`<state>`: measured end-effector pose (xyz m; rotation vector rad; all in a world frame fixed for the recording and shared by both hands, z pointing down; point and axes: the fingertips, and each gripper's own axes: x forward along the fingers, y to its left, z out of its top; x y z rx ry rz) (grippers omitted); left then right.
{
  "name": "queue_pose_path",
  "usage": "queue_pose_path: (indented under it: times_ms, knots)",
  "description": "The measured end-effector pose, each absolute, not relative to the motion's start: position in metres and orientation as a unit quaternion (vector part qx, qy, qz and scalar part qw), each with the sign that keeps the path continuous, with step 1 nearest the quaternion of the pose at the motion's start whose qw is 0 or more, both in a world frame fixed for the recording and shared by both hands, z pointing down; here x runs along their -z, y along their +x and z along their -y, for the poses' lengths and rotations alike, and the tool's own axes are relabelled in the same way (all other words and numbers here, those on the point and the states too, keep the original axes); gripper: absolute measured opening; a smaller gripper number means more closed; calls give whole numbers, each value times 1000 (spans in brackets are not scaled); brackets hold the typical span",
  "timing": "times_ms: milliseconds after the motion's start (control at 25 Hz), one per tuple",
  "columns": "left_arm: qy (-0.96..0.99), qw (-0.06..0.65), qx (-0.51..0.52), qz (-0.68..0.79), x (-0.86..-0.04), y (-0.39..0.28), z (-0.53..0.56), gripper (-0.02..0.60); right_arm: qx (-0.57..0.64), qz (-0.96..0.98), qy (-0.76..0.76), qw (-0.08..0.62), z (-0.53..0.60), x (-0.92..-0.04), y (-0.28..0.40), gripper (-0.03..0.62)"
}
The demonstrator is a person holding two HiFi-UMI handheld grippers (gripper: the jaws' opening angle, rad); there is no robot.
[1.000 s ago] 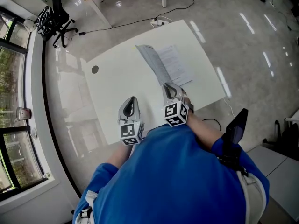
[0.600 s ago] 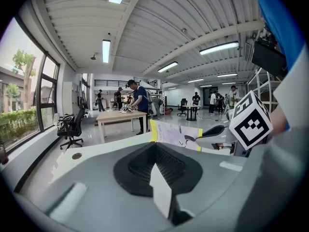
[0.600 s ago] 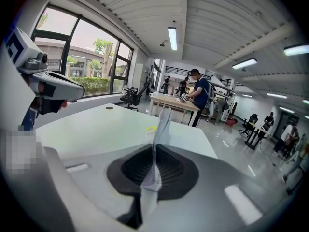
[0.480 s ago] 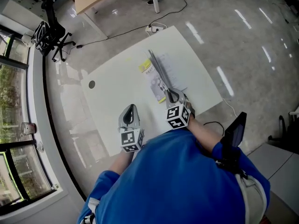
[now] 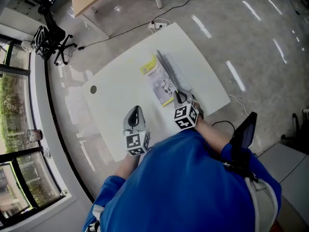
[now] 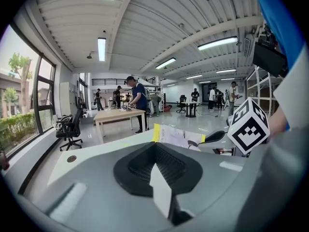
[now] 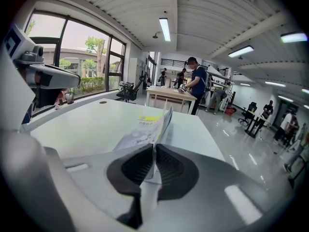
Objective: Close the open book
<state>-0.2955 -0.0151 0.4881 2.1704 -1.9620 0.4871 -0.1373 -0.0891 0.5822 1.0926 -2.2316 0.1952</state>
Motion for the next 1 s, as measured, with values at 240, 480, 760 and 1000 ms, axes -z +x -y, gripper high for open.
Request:
queue_pose_path:
  times_ms: [240, 480, 760, 1000]
  knots:
    - [727, 89, -171, 659, -487, -289, 23, 8, -103, 844, 413, 327, 95, -594, -126, 25]
    - [726, 95, -183, 656, -495, -287, 32, 8, -147, 838, 416, 322, 106, -609, -120, 26]
    - [726, 106, -191, 652, -502, -273, 42, 8, -187, 835, 416, 309, 114, -620, -112, 32]
    - [728, 105, -200, 648, -509, -267, 51, 8, -206, 834, 414, 301, 118, -629, -106, 49]
